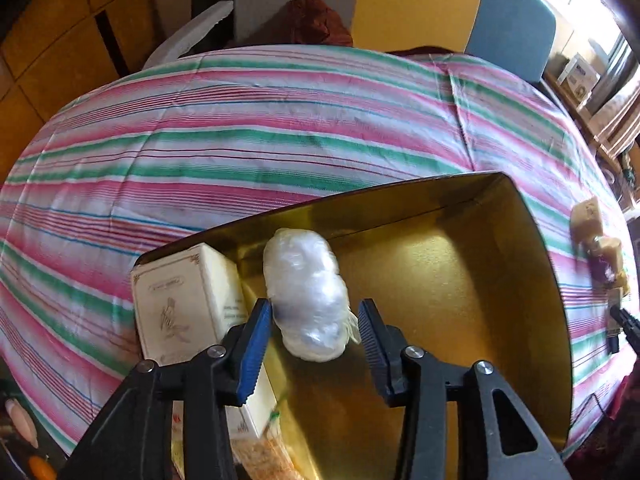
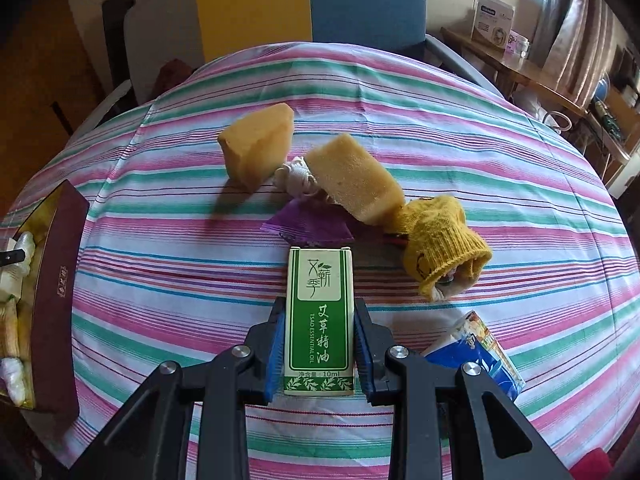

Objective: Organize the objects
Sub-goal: 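Open the left gripper to drop the plastic ball into the tray, then carry the green box into the tray and open the right gripper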

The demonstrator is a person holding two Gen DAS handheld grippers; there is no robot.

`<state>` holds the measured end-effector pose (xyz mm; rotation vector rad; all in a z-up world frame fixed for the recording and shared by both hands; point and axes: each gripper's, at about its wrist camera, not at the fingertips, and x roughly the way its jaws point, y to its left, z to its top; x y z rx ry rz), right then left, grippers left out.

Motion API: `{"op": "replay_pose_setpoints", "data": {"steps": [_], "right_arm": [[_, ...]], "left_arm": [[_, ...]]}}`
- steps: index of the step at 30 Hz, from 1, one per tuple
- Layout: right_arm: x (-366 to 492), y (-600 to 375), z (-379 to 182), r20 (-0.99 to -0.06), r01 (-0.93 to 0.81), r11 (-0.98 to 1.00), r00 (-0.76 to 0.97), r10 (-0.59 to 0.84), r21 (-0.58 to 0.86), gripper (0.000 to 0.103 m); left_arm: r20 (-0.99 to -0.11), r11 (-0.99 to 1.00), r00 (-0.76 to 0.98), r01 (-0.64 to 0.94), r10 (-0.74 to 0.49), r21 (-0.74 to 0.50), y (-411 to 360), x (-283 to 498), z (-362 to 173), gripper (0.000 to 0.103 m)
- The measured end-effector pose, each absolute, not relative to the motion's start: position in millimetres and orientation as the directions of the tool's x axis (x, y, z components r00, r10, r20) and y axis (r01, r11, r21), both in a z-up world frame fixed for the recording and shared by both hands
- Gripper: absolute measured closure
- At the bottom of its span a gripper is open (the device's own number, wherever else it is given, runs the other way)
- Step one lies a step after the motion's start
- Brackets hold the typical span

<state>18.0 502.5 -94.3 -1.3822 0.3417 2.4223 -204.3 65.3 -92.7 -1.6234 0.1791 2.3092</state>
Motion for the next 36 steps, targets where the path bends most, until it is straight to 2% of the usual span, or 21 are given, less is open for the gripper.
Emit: {"op": "replay_pose_setpoints", "data": {"steps": [4,12,16,21,24,28,36], "right_arm": [[19,504,-92,-0.858,-0.395,-0.917,-0.489,0.155,0.06,0.072],[24,478,-67,-0.841,-0.378,-0.915,-0.533,0.093,0.139,0.072],[7,416,-29,-0.807,-0.246,-0.956,-0.591,0.019,0.158,0.072],[-28,309,-2,-0.79,-0.011,-0.984,-0.597,-0.138,0.18,0.072],[-51,246,-8,-0.803,0.093,-0.972,-0.548,-0.232,0.218,0.072],[-86,184,-33,-0.84,0.137,-0.956,-0.455,-0.295,0.261,0.072],[-139,123,-79,-0.901,0.128,-0.966,-0.349,-0.257,0.225,0.072]], "left_arm": [[-0.906,-0.943,-0.363,-0.316,0.217,-0.1,52,-189,-65,0.058],[-0.796,-0.943,-0.526,-0.293,0.298,-0.159,2,-127,-11,0.058],[-0.781,-0.946,-0.542,-0.254,0.31,-0.199,-22,-108,-13,0.058],[-0.778,-0.952,-0.551,-0.221,0.302,-0.213,-44,-88,-24,0.058],[-0.777,-0.954,-0.556,-0.21,0.296,-0.214,-53,-79,-30,0.058],[-0.772,-0.955,-0.562,-0.189,0.297,-0.229,-65,-71,-36,0.058],[-0.772,-0.953,-0.561,-0.139,0.3,-0.269,-91,-66,-48,0.058]]}}
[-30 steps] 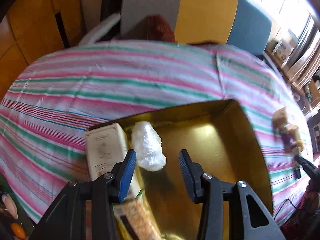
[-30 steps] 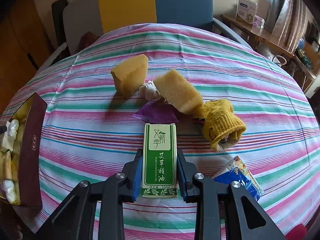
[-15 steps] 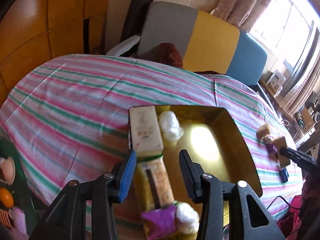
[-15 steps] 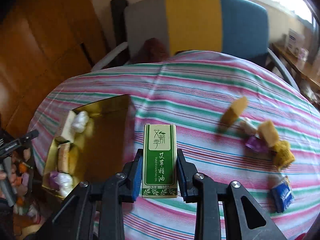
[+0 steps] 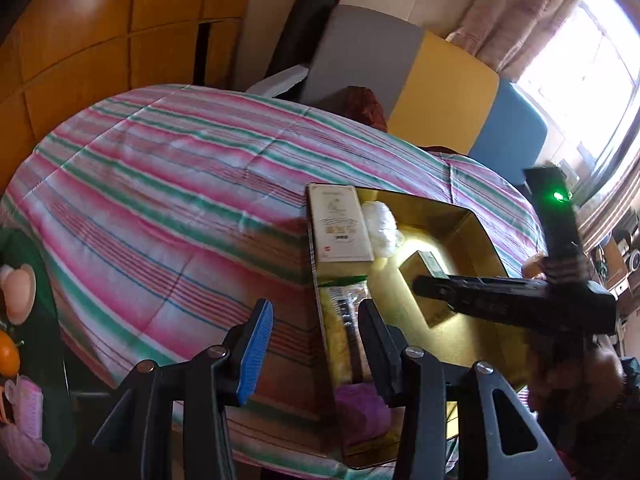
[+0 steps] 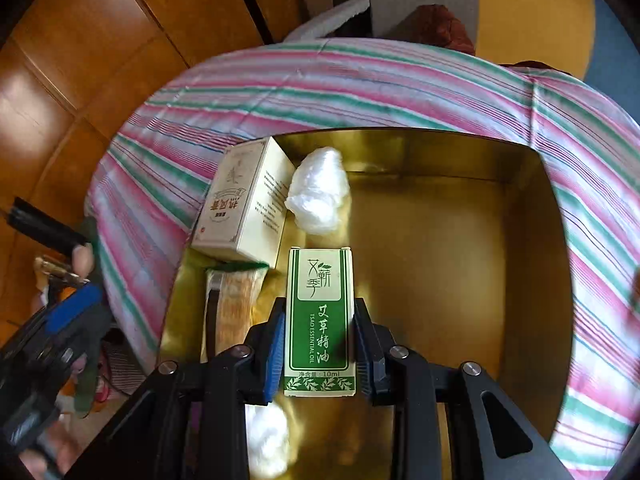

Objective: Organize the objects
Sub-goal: 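Carry the green box into the tray and open the right gripper, then withdraw both grippers from the tray toward the remaining table items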

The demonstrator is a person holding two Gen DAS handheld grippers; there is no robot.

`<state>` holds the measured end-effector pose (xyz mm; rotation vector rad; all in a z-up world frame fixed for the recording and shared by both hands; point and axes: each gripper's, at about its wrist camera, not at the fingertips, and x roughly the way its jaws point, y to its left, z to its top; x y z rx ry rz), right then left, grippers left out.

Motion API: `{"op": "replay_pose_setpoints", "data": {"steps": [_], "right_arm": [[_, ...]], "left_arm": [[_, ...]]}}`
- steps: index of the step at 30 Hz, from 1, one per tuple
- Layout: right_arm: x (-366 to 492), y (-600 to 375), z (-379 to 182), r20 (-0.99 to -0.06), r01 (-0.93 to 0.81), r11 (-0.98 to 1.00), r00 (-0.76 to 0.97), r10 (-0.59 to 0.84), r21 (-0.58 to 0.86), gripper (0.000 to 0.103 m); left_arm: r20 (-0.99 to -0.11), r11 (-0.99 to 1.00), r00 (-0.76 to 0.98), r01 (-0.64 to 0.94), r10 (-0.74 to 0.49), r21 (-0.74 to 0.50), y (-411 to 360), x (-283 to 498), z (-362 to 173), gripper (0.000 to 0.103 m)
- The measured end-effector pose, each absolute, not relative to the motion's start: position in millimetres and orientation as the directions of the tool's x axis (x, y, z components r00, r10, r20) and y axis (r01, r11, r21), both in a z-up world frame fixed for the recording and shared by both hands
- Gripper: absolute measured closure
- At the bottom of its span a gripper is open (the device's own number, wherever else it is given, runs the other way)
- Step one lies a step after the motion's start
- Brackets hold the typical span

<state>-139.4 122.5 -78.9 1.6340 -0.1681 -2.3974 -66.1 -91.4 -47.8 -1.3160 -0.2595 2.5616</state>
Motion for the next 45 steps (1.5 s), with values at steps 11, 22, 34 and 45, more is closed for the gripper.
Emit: {"op": "replay_pose_setpoints", "data": {"steps": [11,22,34,45], "right_arm": [[-166,99,-97,-0.916,0.11,-0.976,-0.341,-0.213,0.186,0.071],[-147,122,-73,-0.857,0.103,-0.956,-0.424,-0.292,0.274,0.051],[-57,219,-30,-0.804,0.039,-0.975,-0.56,-0.202,0.218,0.033],[1,342,-32,-0.797,-0.203,-0.958,-0.603,-0.042,0.204,0.031]], "left_arm": [[-0.78,-0.949,-0.546,-0.111,0.306,-0.294,-102,-67,-61,0.058],[-0.776,-0.955,-0.56,-0.12,0.291,-0.271,-97,-62,-53,0.058],[-0.755,-0.947,-0.583,-0.279,0.299,-0.16,-34,-44,-26,0.058],[-0.766,-0.9,-0.549,-0.427,0.335,-0.088,38,-29,-17,0.058]]}}
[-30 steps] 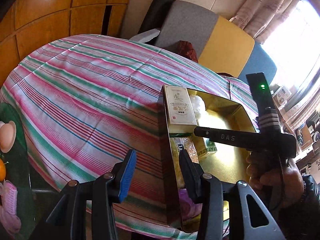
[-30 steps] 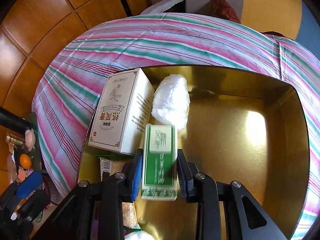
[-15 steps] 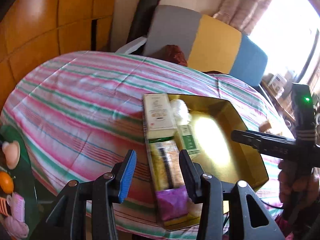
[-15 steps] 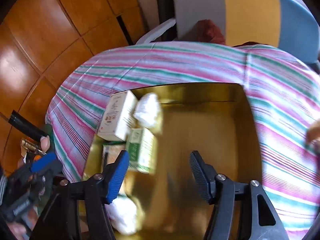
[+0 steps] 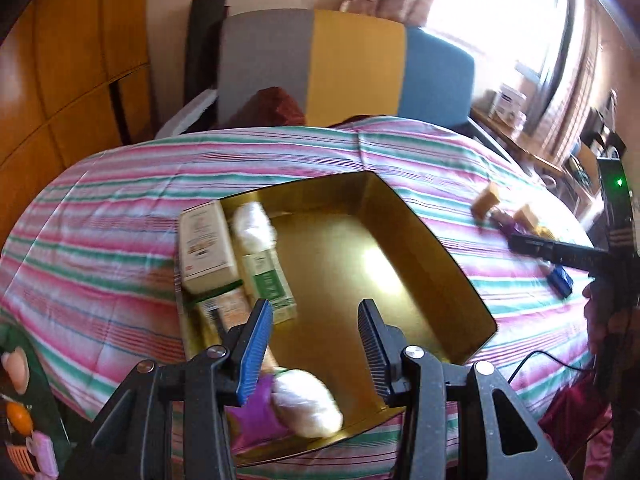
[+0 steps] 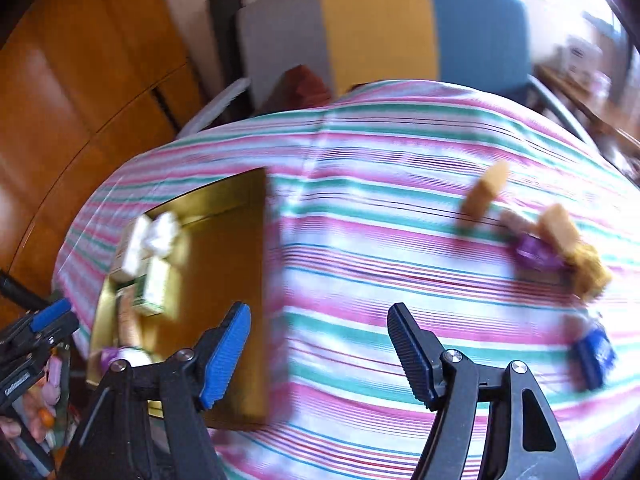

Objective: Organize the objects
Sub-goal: 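Withdraw both grippers from the tray toward the remaining table items, then grasp the yellow sponge with the left gripper while the right gripper reaches the blue Tempo pack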

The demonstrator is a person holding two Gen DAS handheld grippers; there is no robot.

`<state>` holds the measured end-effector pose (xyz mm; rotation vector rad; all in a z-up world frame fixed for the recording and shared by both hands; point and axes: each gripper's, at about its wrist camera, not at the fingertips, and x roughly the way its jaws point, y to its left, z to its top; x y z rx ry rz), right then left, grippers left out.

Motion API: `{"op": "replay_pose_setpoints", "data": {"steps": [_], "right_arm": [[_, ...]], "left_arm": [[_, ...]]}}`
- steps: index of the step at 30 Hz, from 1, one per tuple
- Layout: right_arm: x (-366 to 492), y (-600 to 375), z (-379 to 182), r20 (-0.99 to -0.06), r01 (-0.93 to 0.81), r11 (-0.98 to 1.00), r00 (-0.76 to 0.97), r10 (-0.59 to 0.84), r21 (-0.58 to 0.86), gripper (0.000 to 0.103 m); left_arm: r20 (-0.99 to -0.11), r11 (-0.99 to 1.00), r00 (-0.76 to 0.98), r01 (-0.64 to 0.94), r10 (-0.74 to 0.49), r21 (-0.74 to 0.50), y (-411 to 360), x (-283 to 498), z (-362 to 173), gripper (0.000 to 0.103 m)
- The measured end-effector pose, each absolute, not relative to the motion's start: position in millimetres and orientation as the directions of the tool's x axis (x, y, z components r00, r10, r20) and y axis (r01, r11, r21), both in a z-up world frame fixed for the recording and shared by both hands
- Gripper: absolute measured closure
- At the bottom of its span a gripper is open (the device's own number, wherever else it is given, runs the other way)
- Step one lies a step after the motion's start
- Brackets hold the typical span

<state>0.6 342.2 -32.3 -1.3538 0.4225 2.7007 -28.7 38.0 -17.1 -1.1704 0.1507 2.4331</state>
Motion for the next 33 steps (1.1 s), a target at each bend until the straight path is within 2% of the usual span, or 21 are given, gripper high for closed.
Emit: {"op": "replay_pose_setpoints", "data": {"steps": [8,16,19,21,33], "right_arm": [[45,444,-26,-0.785,-0.409,-0.895,-0.607,0.12,0.179,0.026],[104,559,-47,-0.768,-0.699,-0.672,-0.564,0.304,0.247,0.026],[126,587,-69,-0.778,-0.755,-0.532,-0.575,0.255,0.383,0.026],[137,595,-69,-0.751,-0.752,-0.484,-0.609,0.254,0.447,0.026],[131,585,-66,-0.72,-0.694,-0.524,-0.664,0.201,0.494,0.024]], "left_arm": [[-0.789,-0.864,-0.501,-0.499,0.356,-0.073,83,-25,-20,0.058],[-0.817,-0.837,-0.411,-0.526,0.403,-0.148,125,-33,-19,0.058],[-0.826,-0.808,-0.374,-0.568,0.422,-0.156,155,-36,-17,0.058],[-0.831,-0.791,-0.349,-0.588,0.434,-0.166,175,-40,-15,0.058],[-0.86,-0.691,-0.301,-0.719,0.411,-0.078,326,-73,-29,0.058]]}}
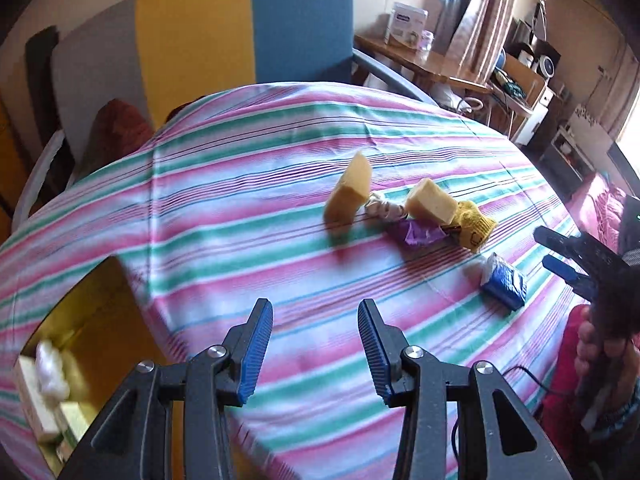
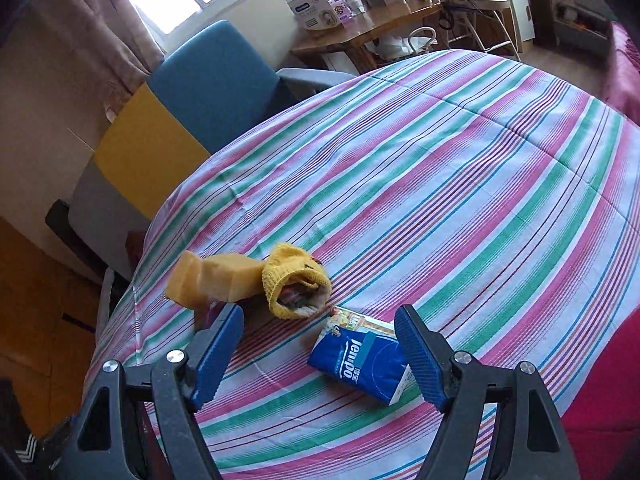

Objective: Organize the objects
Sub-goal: 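Grasp the yellow sponge with the left gripper while the right gripper reaches the blue Tempo pack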

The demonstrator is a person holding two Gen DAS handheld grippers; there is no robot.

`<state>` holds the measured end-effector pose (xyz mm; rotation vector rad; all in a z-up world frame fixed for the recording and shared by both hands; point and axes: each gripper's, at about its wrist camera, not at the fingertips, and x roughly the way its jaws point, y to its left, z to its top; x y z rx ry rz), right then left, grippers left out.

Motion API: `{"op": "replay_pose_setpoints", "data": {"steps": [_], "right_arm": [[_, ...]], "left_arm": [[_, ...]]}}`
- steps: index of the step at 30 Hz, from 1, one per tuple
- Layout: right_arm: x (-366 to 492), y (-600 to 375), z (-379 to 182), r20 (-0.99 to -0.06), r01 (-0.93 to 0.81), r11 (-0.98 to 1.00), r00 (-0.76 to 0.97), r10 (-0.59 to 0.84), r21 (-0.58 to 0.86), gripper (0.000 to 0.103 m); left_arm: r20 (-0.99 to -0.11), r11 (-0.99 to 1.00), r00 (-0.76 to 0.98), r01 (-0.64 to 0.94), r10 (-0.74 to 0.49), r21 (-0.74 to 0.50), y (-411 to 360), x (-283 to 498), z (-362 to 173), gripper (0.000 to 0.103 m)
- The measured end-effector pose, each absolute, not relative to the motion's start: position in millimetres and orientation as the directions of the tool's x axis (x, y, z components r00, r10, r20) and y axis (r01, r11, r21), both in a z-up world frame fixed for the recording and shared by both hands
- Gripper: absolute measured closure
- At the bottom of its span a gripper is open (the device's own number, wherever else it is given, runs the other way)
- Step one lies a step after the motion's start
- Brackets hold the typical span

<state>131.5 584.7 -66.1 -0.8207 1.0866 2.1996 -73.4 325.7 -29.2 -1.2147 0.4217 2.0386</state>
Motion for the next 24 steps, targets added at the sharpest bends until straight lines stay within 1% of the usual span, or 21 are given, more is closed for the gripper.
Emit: {"op": "replay_pose_setpoints", "data": {"steps": [10,13,18,19,21,22,24], "right_arm": [[132,589,-73,-0.712,-0.659,-0.517,-0.69,0.126,0.547,0.023],[133,589,-73,-0.703,-0.648,-0.51,-0.702,0.113,0.566,0.023],[133,592,-76,-0.693,-0.635,-0.495,-0.716,0.088,0.593,0.023],[134,592,-76,-0.691,-0.633,-0.492,-0.718,0.085,0.597,0.023],[134,593,-77,-0.688,-0.633,-0.485,-0.721,0.085,0.603,0.023],[135,594,-77,-0.686,-0.634,-0.48,-0.722,0.087,0.606,0.023],[136,596,-78,-0.683,-0.636,-0.468,-0.725,0.089,0.614,0.023]], "left_arm": [[-0.883,-0.588,-0.288,-0.809,0.369,0.018,429,-103,-57,0.058],[-0.885,-0.558,-0.315,-0.826,0.343,0.078,452,-110,-67,0.058],[-0.903,-0.557,-0.32,-0.823,0.286,0.115,479,-130,-90,0.058],[-0.908,-0.563,-0.309,-0.82,0.281,0.105,482,-135,-95,0.058],[-0.913,-0.584,-0.293,-0.808,0.285,0.077,480,-141,-101,0.07],[-0.908,-0.594,-0.297,-0.802,0.294,0.07,477,-142,-100,0.072],[-0.903,-0.6,-0.267,-0.8,0.337,0.013,464,-140,-95,0.072]]}}
